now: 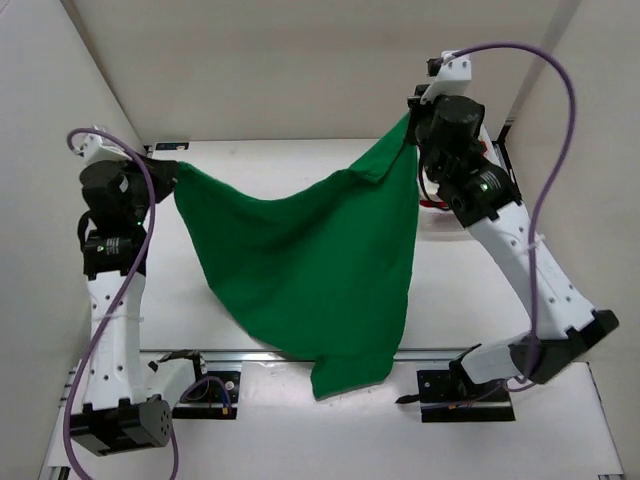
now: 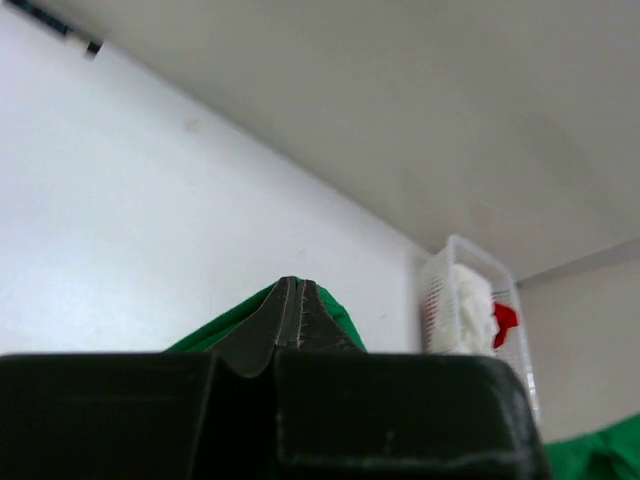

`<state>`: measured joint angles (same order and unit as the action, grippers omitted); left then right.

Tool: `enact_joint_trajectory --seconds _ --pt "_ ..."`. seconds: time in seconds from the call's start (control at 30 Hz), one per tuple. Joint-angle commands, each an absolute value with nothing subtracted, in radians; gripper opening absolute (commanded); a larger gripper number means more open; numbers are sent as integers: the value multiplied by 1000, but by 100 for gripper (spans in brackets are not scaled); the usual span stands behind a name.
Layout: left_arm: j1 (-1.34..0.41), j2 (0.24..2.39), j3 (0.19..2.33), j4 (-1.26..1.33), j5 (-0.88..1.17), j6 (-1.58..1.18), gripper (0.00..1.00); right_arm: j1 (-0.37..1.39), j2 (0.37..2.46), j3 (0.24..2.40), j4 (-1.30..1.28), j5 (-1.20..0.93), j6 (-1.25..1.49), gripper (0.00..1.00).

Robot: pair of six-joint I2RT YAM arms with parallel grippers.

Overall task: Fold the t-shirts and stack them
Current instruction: Flatten out the tshirt

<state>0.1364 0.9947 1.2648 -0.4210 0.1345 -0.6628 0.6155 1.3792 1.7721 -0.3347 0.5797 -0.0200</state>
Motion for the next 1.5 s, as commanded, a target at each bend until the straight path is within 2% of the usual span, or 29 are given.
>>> enact_joint_trajectory --seconds 0.0,0.07,0.13,0.17,0.23,0.27,0.37,0.47,0.57,0.67,0.77,0.83,0.87,0.97,1.13,1.2,1.33,1.47 --pt "123 1034 1151 -362 88 -661 0 441 1425 1721 -423 169 204 1" --pt "95 1124 1126 -327 43 -666 0 349 1512 1777 -436 78 218 0" --pt "69 1230 1191 -321 37 -661 0 318 1679 1915 -507 58 207 0" --pt "64 1303 1253 -331 23 -660 0 299 1778 2063 -535 36 204 0" --pt "63 1391 1363 -357 61 -664 0 290 1936 2500 -689 49 198 0" --pt "70 1431 1431 -365 77 -666 0 287 1977 2544 -707 49 192 0" --pt "81 1479 1598 -402 66 -670 0 265 1846 2392 -494 20 236 0" --pt "147 1496 1728 -414 101 -686 0 281 1838 2512 -456 69 230 0" --pt "185 1509 1853 -448 121 -686 0 291 1760 2461 -402 48 225 0" --pt "190 1502 1894 -471 94 -660 0 310 1707 2362 -388 78 201 0" --pt "205 1463 1808 -447 68 -650 0 308 1677 2251 -425 84 218 0" --pt "210 1424 1734 -442 34 -635 0 307 1623 2022 -393 80 250 0" --pt "209 1408 1673 -440 6 -620 0 305 1553 1941 -335 83 253 0" --pt "195 1274 1413 -370 -99 -598 0 333 1389 1430 -172 100 297 0" --pt "170 1033 903 -302 -159 -594 0 368 1226 943 -83 112 480 0" --pt "158 991 747 -269 -106 -646 0 374 1195 751 -31 72 546 0" --pt "221 965 499 -213 17 -709 0 394 1105 565 -50 46 656 0" --pt "244 905 453 -276 52 -692 0 443 930 407 -138 64 727 0"
